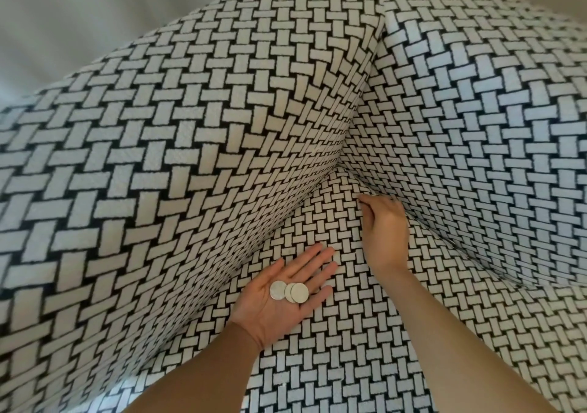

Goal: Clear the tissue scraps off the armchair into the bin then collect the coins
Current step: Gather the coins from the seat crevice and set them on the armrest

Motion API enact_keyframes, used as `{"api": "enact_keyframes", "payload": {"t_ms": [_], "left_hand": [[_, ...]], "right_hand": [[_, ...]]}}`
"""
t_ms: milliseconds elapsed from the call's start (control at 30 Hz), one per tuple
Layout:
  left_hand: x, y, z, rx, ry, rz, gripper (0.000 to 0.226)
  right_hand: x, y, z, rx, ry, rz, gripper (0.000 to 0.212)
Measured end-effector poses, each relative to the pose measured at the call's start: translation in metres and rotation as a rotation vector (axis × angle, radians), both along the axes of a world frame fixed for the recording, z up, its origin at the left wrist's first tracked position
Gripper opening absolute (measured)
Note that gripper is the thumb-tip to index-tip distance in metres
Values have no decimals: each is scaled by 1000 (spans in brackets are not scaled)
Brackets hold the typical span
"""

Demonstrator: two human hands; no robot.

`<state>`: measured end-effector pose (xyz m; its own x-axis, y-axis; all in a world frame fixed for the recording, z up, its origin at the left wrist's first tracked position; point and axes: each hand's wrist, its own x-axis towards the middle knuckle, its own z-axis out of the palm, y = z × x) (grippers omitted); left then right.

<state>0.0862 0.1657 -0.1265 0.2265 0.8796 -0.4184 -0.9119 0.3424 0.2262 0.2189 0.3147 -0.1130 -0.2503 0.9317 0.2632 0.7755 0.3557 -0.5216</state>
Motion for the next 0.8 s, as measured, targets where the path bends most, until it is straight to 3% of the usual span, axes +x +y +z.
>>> {"api": "enact_keyframes", "payload": {"t_ms": [167,433,600,800], "left_hand": [[0,1,0,-1,-17,-8,57],[-1,3,-2,36,-15,-30,60],[1,1,-3,45,-103,-19,67],[-1,3,-3,35,-81,-42,63]], "right_hand": [[23,-34,9,18,37,56,18],[7,-58,61,-415,305,210,12],[-7,-91,57,-485,253,288,10],[-12,-98,48,-452,218,287,16]]}}
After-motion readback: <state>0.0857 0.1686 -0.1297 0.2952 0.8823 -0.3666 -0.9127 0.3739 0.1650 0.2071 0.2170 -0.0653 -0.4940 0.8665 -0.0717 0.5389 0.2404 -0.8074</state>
